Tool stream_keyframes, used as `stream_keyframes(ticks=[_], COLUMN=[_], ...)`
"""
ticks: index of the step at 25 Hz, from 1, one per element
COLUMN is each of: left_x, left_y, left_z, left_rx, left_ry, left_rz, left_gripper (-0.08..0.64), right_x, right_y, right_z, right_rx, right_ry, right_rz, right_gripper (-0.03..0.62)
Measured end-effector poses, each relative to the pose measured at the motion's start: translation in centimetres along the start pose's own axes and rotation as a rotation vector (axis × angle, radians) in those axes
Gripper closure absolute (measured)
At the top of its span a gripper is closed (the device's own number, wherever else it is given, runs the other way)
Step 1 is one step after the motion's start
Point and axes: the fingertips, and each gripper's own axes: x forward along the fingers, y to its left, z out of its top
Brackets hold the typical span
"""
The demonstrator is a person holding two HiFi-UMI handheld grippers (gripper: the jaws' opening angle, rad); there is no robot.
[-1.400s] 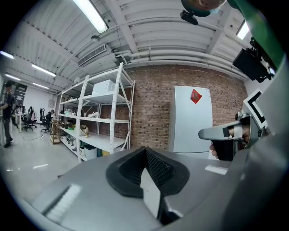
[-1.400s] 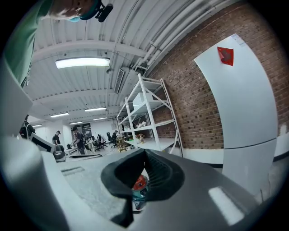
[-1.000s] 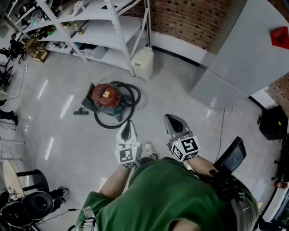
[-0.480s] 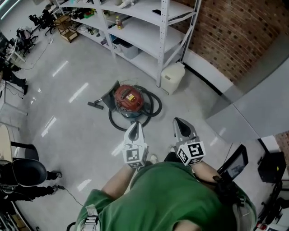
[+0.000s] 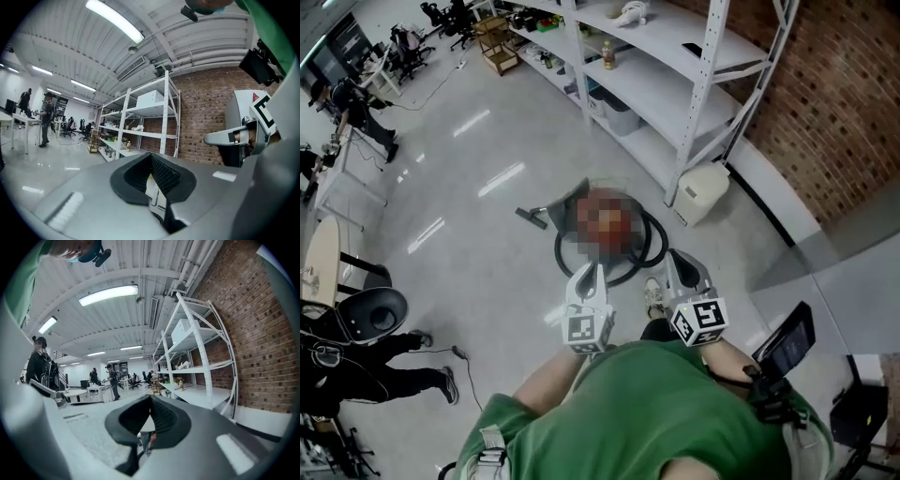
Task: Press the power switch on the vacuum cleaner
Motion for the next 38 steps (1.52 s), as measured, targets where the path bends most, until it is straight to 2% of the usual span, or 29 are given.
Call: stream_keyframes(ticks=[7, 20, 27, 38], left_x=[5.6, 15.7, 18.3, 21.0], left_y=[1.5, 5.3, 7.1, 9.1], left_z=[1.7, 0.7, 0.0, -3.5], left_rx=[-0.013, -0.006, 0.005, -0.007], left_ry=[-0.032, 0.02, 0.047, 0.137], left_rz=[0.038, 0.25, 0.347, 0.428], left_gripper=[0.552, 0.552, 0.552, 0.552], right_x=[7.2, 18.4, 22.9, 27.9], right_y=[-2.6, -8.9, -10.5, -11.1], right_z=[0.4, 1.5, 0.1, -3.2], right_rx=[0.013, 0.018, 0.039, 0.05], right_ry=[0.0, 0.053, 0.096, 0.183], right_rz=[0.104, 0.268, 0.343, 0.419], right_gripper=[0.589, 0.589, 0.589, 0.589])
